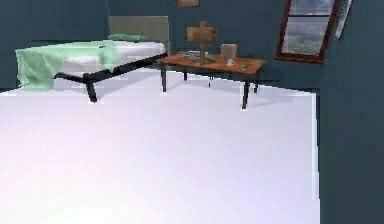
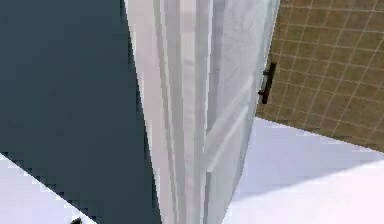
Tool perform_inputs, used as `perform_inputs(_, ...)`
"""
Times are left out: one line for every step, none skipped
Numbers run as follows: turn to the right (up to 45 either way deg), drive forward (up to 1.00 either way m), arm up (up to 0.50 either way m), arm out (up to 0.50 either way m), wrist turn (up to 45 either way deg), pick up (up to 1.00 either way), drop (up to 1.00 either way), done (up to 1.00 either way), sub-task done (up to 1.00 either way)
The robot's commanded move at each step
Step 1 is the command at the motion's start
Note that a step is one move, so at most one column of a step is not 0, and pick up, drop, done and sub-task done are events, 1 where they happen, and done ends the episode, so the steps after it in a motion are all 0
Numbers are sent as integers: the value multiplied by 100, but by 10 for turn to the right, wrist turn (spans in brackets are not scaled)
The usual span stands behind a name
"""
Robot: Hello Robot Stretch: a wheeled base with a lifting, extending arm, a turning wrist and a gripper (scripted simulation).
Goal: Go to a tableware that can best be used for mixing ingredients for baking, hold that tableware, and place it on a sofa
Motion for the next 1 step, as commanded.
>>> perform_inputs(0, 100, 0, 0, 0, 0, 0, 0, 0)
